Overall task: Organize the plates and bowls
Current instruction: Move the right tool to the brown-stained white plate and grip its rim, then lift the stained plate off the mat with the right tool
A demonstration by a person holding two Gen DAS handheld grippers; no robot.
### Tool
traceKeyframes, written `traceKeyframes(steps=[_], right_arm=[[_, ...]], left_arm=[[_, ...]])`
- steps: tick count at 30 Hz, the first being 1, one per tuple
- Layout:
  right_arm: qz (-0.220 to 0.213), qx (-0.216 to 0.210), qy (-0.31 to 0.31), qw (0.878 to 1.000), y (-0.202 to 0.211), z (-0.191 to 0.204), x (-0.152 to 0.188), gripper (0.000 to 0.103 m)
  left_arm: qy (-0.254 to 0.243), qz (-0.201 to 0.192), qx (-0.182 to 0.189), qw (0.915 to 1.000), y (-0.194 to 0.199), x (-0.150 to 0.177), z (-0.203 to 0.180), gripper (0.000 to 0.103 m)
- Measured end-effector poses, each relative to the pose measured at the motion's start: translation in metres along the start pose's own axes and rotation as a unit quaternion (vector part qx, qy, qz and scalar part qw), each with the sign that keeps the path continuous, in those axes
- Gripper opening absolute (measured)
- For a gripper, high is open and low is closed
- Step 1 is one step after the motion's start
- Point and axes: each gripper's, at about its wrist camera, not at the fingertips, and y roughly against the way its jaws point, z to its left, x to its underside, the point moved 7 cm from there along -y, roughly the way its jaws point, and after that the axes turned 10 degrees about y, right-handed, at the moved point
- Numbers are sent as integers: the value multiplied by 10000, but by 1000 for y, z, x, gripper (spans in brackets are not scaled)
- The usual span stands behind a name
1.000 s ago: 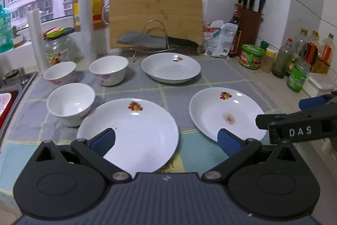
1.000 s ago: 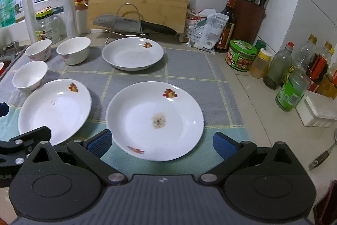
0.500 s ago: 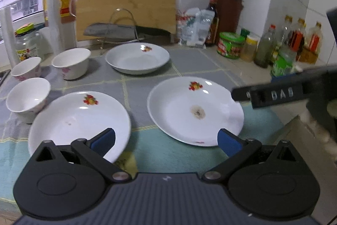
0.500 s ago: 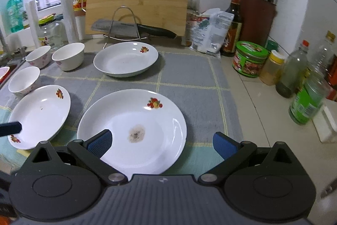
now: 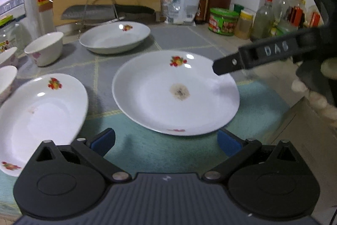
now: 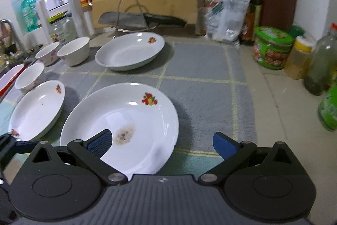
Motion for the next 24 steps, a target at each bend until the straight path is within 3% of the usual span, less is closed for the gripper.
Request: traceKeyframes(steps=[5, 10, 19, 24], right_arm=[[157, -288, 81, 9994, -21, -4, 2, 103], [294, -580, 206, 9977, -37, -6, 2, 103], [414, -1072, 420, 9925, -58, -2, -4, 103], [503, -1261, 552, 9892, -69, 2, -6, 103]], left_arm=[[107, 116, -46, 9999, -19, 6, -1, 102], [245, -5, -66, 9997, -26, 5, -1, 102], [-68, 23, -325, 9994, -34, 3, -5, 103], [-110, -63, -259, 9996, -35, 4, -3, 103]])
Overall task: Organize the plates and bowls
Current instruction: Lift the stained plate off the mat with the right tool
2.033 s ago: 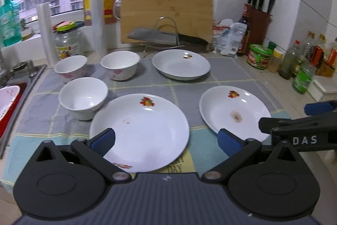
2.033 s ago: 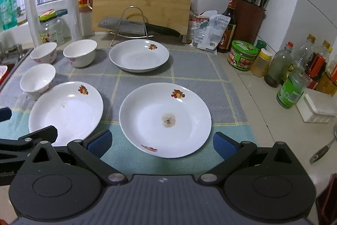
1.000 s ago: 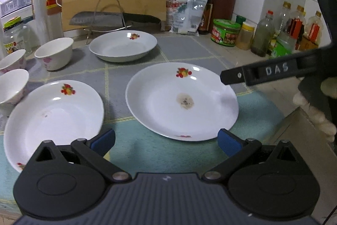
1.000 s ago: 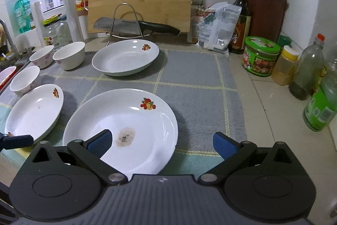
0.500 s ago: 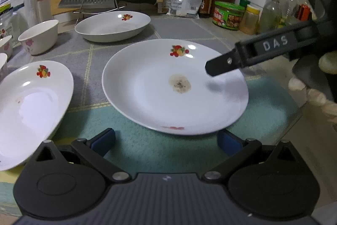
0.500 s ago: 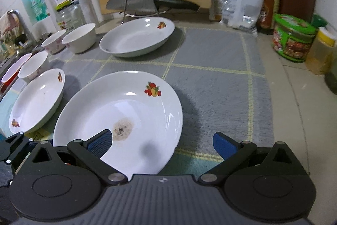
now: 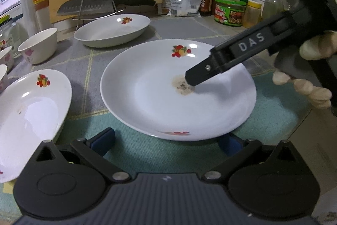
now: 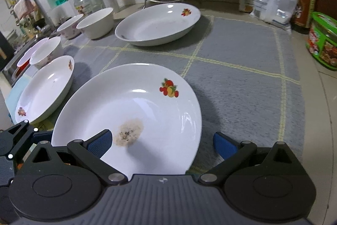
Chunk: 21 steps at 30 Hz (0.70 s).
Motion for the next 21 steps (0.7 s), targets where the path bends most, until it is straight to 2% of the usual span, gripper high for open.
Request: traceKeyframes(steps=[6, 21], right_arm=[[13, -246, 115, 9996, -5, -4, -8, 103], [130, -718, 840, 9938, -14, 0, -18, 103]], left_arm=[[-64, -250, 99, 9996, 2, 3, 1, 103], [-458, -73, 482, 9978, -1, -2, 2, 102]])
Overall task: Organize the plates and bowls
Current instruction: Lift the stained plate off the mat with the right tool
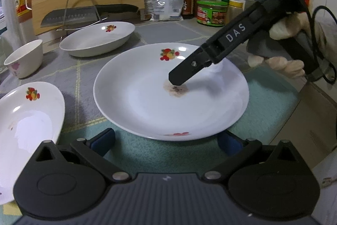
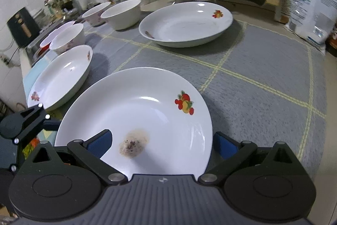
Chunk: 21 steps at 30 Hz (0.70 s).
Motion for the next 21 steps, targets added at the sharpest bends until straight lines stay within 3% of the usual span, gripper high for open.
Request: traceKeyframes(steps=[9, 21], right_arm=[[-19, -297, 322, 9990, -2, 1, -7, 101], [50, -485, 195, 9986, -2, -4, -9, 92]], left_arm=[[-196, -38, 123, 9997, 1, -2, 2, 102], [-349, 30, 199, 9992, -1, -6, -1, 101]])
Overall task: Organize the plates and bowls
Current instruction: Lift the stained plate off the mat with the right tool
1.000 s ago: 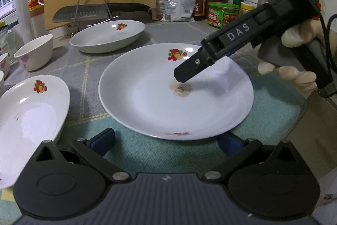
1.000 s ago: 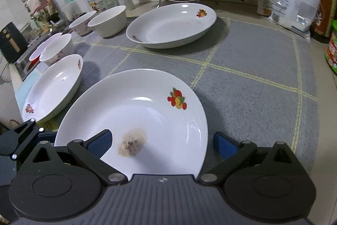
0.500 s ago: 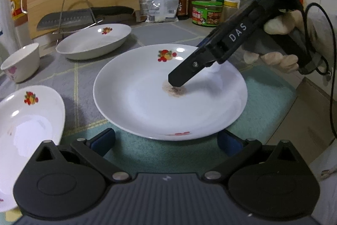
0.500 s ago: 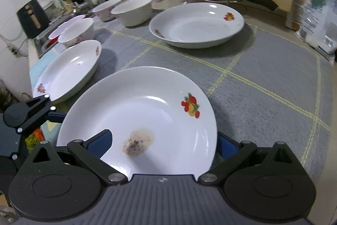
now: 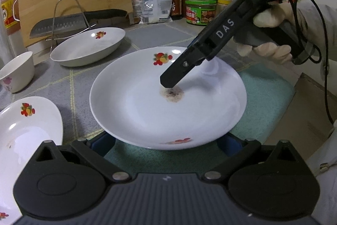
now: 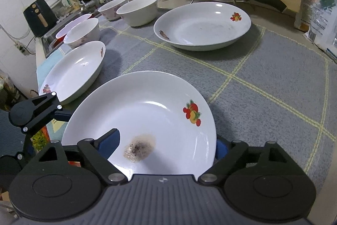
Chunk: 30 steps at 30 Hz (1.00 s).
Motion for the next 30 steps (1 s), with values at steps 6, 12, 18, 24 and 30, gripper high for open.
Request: traceKeyframes(steps=[6, 12, 18, 24, 30], right_arm=[[2, -1, 2, 10000, 0, 0, -1, 92], [-32, 16, 5, 10000, 2, 1, -1, 91], [-94, 37, 64, 9999, 12, 0, -3, 91], [-209, 160, -3, 9997, 27, -12, -3, 91], [-306, 421, -123, 9986, 43, -39, 0, 91]], left_arm=[[9, 72, -30, 10000, -1, -1, 0, 101], [24, 127, -78, 9999, -2, -2, -1, 101], [47, 144, -76, 9999, -3, -4, -3, 101], [15, 102, 12, 9999, -6, -19, -9, 101], [-126, 63, 167, 9998, -25, -44, -21, 101]])
